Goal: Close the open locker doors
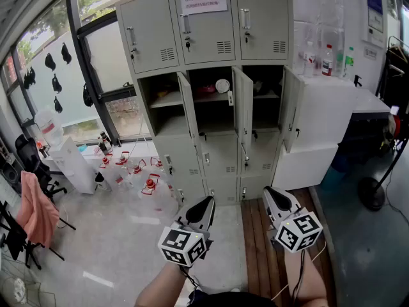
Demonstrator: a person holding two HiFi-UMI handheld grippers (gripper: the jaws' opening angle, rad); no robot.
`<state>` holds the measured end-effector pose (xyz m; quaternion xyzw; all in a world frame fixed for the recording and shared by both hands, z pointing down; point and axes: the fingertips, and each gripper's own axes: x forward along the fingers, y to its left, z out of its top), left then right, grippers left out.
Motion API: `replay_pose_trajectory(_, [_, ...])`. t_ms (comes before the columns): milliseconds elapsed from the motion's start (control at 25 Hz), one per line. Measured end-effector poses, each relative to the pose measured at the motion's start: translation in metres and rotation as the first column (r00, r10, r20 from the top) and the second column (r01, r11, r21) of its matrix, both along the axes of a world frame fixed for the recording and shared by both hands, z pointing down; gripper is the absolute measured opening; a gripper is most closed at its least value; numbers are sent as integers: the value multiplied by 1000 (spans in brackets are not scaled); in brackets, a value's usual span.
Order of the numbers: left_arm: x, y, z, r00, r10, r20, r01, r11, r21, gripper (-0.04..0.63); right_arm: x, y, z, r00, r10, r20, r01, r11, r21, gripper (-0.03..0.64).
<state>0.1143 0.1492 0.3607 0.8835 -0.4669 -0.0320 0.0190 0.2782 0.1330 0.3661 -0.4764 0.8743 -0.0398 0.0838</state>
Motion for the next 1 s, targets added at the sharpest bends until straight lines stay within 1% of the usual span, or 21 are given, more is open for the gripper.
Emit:
replay_pose_trajectory(280, [-2,-1,1,1000,-8,6,8,1000,-2,14,2,0,-1,1000,6,27,-6,1000,3,3])
replay_pose_trajectory(440, [-5,-5,3,1000,-19,12,19,1000,-3,14,4,-5,-1,999,24,23,-25,1000,8,6])
replay_pose_trajectory(480, [-6,-6,2,1000,-16,11,16,1000,-2,15,2,-6,-1,999,22,23,-22,1000,10,14])
replay_pose_trajectory(520, [-6,-7,2,1000,-9,9,9,1000,-2,18,0,-7,-2,1000,16,25,-16,1000,15,50])
replay_pose_trajectory(560, [-6,-8,1,1000,0,6,0,1000,-1,82,-3,-7,-3,1000,7,28,-7,1000,21,147])
replay_pose_trajectory(600, [-7,-10,1,1000,6,4,-6,1000,-1,216,-7,-8,-5,1000,-4,29,3,1000,26,232])
replay_pose_trajectory(640, [-9,-13,1,1000,5,5,-5,1000,1,310,-11,-10,-6,1000,-13,28,12,999,30,275])
replay_pose_trajectory(680, [-11,-16,1,1000,0,10,0,1000,4,335,-14,-12,-6,1000,-17,25,16,999,33,291])
replay_pose_trajectory(720, [-14,-19,2,1000,-4,15,4,1000,6,340,-17,-14,-6,1000,-18,21,17,999,35,291])
replay_pose_trajectory(1000, [-38,-40,7,1000,19,10,-19,1000,-6,342,-39,-34,-4,1000,1,18,-2,1000,14,290])
